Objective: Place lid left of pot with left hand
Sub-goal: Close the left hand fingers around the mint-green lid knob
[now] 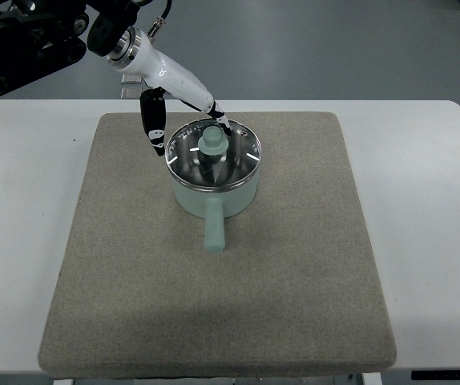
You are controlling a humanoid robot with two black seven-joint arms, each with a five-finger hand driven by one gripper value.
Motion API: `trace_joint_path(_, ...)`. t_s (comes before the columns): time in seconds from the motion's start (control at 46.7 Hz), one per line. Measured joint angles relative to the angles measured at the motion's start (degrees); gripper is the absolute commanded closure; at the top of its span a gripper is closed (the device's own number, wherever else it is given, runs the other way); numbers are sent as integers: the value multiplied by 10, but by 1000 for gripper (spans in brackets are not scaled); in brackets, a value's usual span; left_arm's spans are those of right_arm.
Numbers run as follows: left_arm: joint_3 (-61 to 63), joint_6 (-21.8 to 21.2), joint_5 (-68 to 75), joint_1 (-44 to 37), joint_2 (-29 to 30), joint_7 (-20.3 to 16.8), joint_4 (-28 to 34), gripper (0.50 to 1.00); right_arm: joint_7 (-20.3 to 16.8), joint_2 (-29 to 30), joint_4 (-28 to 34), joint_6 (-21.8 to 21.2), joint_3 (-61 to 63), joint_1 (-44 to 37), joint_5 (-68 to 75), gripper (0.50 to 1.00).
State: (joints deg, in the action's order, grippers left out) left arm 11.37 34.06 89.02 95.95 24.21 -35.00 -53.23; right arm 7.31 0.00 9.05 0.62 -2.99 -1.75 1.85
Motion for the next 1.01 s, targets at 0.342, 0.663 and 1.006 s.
trace_joint_path(0.342, -2, -11, 6, -5, -6, 0, 10, 626, 0, 0, 0, 0, 0, 0, 0, 576)
trace_joint_path(0.663, -3, -13, 4, -8, -19, 0, 24, 636, 0, 0, 0, 0, 0, 0, 0, 576)
trace_joint_path(1.006, -3, -30, 6, -18, -33, 0, 33, 714, 0, 0, 0, 0, 0, 0, 0, 576)
